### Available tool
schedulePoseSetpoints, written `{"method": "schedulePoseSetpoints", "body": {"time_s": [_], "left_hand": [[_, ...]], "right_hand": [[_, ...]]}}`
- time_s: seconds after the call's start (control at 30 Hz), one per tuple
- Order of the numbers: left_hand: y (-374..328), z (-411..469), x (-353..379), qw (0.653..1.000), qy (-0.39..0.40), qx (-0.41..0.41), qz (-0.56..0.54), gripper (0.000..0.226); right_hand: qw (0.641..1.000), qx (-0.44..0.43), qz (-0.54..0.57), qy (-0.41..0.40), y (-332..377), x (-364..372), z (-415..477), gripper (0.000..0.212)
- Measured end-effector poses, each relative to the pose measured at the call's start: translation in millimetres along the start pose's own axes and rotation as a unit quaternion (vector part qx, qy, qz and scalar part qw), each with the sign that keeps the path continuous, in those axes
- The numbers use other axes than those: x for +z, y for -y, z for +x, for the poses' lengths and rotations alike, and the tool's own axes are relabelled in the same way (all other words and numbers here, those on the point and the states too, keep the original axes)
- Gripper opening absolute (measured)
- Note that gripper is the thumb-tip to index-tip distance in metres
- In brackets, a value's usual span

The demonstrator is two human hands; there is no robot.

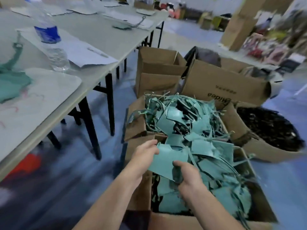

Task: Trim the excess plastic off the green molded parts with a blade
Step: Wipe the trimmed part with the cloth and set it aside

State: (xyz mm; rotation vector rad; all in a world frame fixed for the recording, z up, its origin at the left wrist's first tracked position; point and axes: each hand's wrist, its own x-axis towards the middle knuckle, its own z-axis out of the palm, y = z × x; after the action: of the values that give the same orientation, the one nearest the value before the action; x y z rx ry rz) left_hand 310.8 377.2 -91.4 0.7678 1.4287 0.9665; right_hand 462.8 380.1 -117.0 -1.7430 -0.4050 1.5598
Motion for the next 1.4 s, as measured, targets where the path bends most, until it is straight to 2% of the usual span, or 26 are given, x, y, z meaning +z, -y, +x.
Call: {"method": "schedulePoseSetpoints", "body": {"time_s": [0.07,0.17,0.23,0.3,0.43,0.57,0.63,0.77,0.9,0.97,1.03,1.17,1.23,1.3,1.4], "left_hand": [[-10,4,17,0.999,0.031,0.014,0.011,0.044],[-30,8,30,0.996,0.06,0.053,0.032,0.05],[-35,8,26,0.995,0.058,0.067,0.044,0.053],[-33,7,10,0.995,0.042,0.065,0.059,0.052],[-21,8,-38,0.996,-0.042,0.057,0.062,0.046],[-9,5,-75,0.989,-0.113,0.075,0.059,0.038],[-10,0,-93,0.983,-0.144,0.095,0.063,0.036],[-33,-22,-140,0.965,-0.215,0.142,0.046,0.039],[-75,-67,-211,0.908,-0.334,0.253,0.013,0.033],[-89,-104,-253,0.872,-0.384,0.303,-0.014,0.025],[-93,-141,-294,0.841,-0.435,0.319,-0.032,0.02],[-77,-215,-367,0.739,-0.596,0.31,-0.032,0.014],[-58,-249,-395,0.686,-0.667,0.288,-0.029,0.023],[-35,-278,-419,0.655,-0.712,0.252,-0.038,0.032],[6,-317,-451,0.616,-0.765,0.179,-0.049,0.024]], "right_hand": [[0.999,-0.023,0.012,-0.031,24,-16,18,0.013],[0.994,-0.075,0.039,-0.068,67,-31,47,0.008],[0.995,-0.046,0.046,-0.074,71,-37,69,0.009],[0.998,-0.002,0.009,-0.057,51,-35,84,0.024],[0.997,0.051,-0.049,0.007,-19,12,85,0.012],[0.987,0.059,-0.067,0.134,-63,93,39,0.019],[0.973,0.036,-0.087,0.21,-58,131,7,0.02],[0.936,-0.081,-0.136,0.315,-17,199,-59,0.022],[0.881,-0.162,-0.14,0.421,7,266,-121,0.021],[0.836,-0.186,-0.167,0.488,6,298,-158,0.016],[0.784,-0.212,-0.191,0.551,-2,326,-198,0.01],[0.673,-0.242,-0.229,0.66,-50,375,-269,0.025],[0.633,-0.25,-0.252,0.688,-83,401,-297,0.026],[0.607,-0.254,-0.276,0.701,-117,429,-321,0.025],[0.596,-0.263,-0.3,0.697,-162,470,-348,0.027]]}}
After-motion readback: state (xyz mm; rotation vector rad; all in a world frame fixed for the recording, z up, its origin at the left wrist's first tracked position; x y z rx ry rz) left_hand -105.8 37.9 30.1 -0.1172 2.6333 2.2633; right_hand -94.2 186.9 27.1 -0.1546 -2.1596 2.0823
